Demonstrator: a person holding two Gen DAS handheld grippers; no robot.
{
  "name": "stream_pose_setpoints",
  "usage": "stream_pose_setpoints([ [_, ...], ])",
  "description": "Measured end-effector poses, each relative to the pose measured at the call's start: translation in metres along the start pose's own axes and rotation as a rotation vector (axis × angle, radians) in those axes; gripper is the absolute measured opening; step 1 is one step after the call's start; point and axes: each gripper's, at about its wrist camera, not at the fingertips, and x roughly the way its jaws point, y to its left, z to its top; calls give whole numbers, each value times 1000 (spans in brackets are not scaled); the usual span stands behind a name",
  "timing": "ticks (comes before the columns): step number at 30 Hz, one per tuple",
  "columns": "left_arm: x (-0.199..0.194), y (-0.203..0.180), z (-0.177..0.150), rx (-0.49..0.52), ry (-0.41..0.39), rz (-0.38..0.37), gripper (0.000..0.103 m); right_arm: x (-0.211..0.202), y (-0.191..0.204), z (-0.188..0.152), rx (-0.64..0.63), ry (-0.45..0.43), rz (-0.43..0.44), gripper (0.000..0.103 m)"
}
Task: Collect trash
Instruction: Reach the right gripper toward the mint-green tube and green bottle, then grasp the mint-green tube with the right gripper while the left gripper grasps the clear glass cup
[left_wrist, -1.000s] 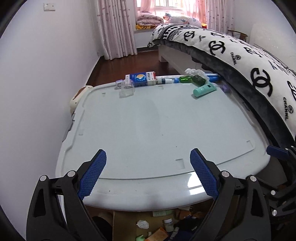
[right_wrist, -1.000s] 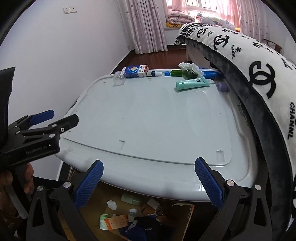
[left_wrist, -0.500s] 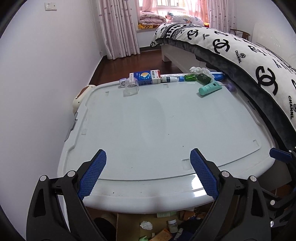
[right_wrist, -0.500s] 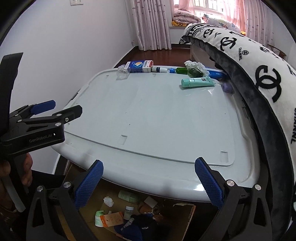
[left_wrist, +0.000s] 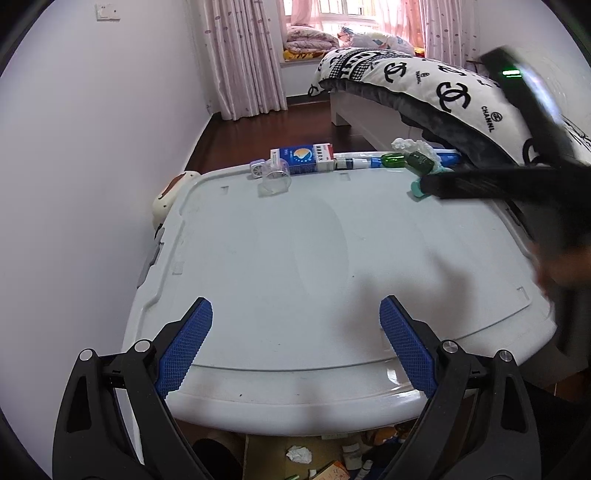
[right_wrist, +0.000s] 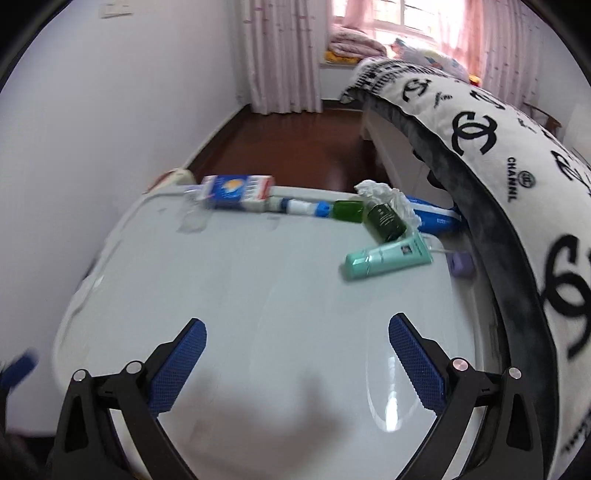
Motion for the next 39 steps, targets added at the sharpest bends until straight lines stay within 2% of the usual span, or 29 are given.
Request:
stream_pose_setpoints([
  [4, 5, 6, -2, -7, 15, 8, 90, 54, -13, 21, 56, 38, -113, 97],
  [12, 15, 16, -6, -25, 52, -1, 90, 111, -52, 33, 312, 96, -123, 97],
  [16, 17, 17, -8, -20, 57, 2, 90, 136, -56, 46, 350, 136, -229, 97],
  [19, 18, 19, -10, -22, 61, 0, 90, 153, -61, 53, 327, 154, -332, 97],
  [20, 18, 20, -10, -22, 62, 1, 90, 159, -66, 52, 335, 173, -324, 97],
  [21, 19, 20, -10, -21, 63, 2, 90, 162, -73, 50, 368, 172, -279, 96],
  [22, 20, 21, -11, -22, 65, 2, 90, 159, -79, 47, 394, 156, -267, 84],
  [25, 27, 22, -7, -10, 74, 15, 90, 151, -78, 47, 326, 127, -242, 52],
  [28, 40, 21, 4, 16, 76, 49, 90, 140, -84, 41, 299, 127, -165, 38],
  [32, 64, 18, 36, 61, 22, 93, 90, 129, -87, 27, 250, 120, -106, 35],
  [34, 80, 18, 51, 52, -6, 107, 90, 124, -86, 20, 220, 116, -80, 35],
  [39, 134, 26, 79, -23, 19, 81, 90, 103, -88, 8, 161, 94, 4, 35],
])
